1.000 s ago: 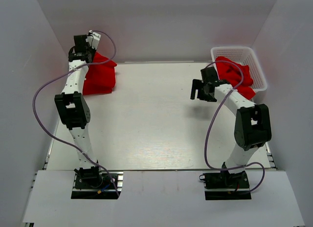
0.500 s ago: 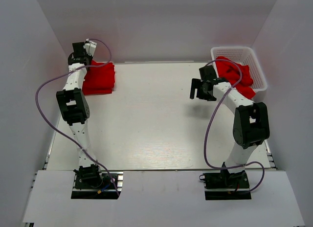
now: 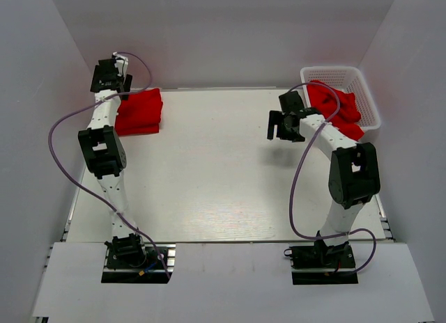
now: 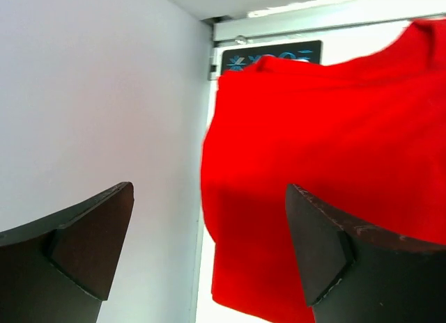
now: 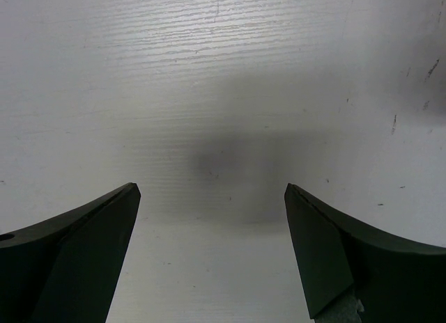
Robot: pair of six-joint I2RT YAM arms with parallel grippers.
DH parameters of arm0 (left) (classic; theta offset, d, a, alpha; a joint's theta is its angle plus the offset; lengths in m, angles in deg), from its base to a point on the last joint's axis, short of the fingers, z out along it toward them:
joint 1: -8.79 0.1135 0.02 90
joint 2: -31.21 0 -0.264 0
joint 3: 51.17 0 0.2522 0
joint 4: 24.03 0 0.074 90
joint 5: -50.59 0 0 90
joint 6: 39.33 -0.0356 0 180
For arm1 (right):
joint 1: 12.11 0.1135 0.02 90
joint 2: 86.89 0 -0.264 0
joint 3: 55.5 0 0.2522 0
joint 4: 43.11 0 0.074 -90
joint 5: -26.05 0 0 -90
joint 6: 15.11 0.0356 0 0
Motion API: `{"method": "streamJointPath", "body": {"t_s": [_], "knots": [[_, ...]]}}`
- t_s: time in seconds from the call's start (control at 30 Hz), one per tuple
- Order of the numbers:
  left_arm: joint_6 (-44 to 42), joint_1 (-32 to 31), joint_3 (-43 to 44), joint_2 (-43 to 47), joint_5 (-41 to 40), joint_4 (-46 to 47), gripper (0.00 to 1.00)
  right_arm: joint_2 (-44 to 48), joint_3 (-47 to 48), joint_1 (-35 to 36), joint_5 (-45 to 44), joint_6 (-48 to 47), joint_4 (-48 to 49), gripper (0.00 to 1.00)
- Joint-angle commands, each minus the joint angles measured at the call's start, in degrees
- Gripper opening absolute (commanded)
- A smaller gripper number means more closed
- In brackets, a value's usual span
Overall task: Fold and stack the t-shirts
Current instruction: Put the neatly folded tshirt into the corner of the board with the left arm
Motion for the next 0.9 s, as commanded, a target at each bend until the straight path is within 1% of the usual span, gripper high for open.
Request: {"method": "streamJointPath", "body": {"t_s": [0.0,0.1,0.17,0.23,0.27,0.3,0.33,0.37,0.4,0.43,0.47,0.5,0.57,0.6,0.63,0.67,0.7,0.73,0.77,0.8,0.83,0.87], "knots": [[2.28,0.74,2.05,3.74,-4.34,2.36,1.0,0.58,2.11,0.57,-1.39,0.61,-0.94,0.9],[3.51,0.74,1.44,5.05,-1.97,1.66,1.0,1.19,1.58,0.92,-1.74,0.78,-0.77,0.9],[4.22,-0.83,1.44,5.67,-1.44,0.96,1.0,2.25,1.49,0.74,-1.75,0.87,-0.25,0.9],[6.49,-0.84,1.44,7.25,2.67,-1.5,1.0,2.86,0.97,0.92,-1.92,1.05,0.11,0.9],[10.68,-0.84,1.44,7.26,5.22,-3.07,1.0,4.26,0.53,0.74,-0.88,1.83,0.28,0.9],[13.5,-0.84,2.92,8.04,10.46,-4.74,1.0,4.88,0.09,0.57,-0.08,2.01,1.24,0.9],[15.97,-0.84,2.93,8.57,13.73,-8.41,1.0,6.19,-1.39,0.48,0.71,2.1,2.56,0.9],[18.25,-1.45,2.93,9.1,17.25,-10.02,1.0,7.6,-3.15,0.39,1.67,3.23,3.18,0.9],[19.84,-2.24,0.84,11.02,21.72,-10.9,1.0,8.39,-4.21,0.39,1.94,3.59,5.45,0.9],[22.12,-2.94,-1.09,12.25,21.76,-10.91,1.0,10.75,-8.4,0.48,2.3,3.77,6.52,0.9],[24.41,-3.73,-3.2,13.66,22.37,-10.13,1.0,11.91,-9.83,0.39,1.78,4.12,7.66,0.9],[27.82,-4.61,-7.83,16.63,22.38,-9.6,1.0,15.4,-11.33,0.22,2.73,4.82,9.06,0.9],[30.83,-8.47,-11.9,19.37,20.72,-9.07,1.0,17.36,-15.54,0.04,2.3,5.44,9.6,0.9],[34.59,-10.31,-15.75,20.87,16.45,-9.94,1.0,20.5,-16.34,0.13,1.95,5.7,9.6,0.9],[35.76,-14.34,-18.05,24.27,15.27,-10.47,1.0,21.66,-20.09,0.13,2.12,5.97,10.21,0.9],[37.25,-16.64,-22.86,26.31,13.78,-10.47,1.0,22.63,-21.43,0.13,2.73,5.97,11.09,0.9],[41.09,-18.84,-25.69,28.42,11.33,-10.47,1.0,26.56,-23.62,0.13,3.52,5.8,11.18,0.9],[41.74,-21.12,-28.77,30.79,11.92,-10.47,1.0,27.47,-24.95,0.21,3.62,5.88,11.53,0.9],[41.74,-25.32,-35.84,36.21,11.92,-7.43,1.0,30.17,-27.92,0.21,3.62,5.88,11.71,0.9],[43.14,-27.36,-39.22,39.05,11.23,-6.27,1.0,31.33,-28.91,0.21,3.62,5.88,11.8,0.9],[45.07,-29.3,-42.21,41.6,11.22,-5.73,1.0,35.0,-29.79,0.3,3.7,5.97,11.63,0.9],[46.39,-33.06,-46.77,43.62,10.09,-5.73,1.0,36.08,-32.41,0.3,4.05,6.06,11.71,0.9]]}}
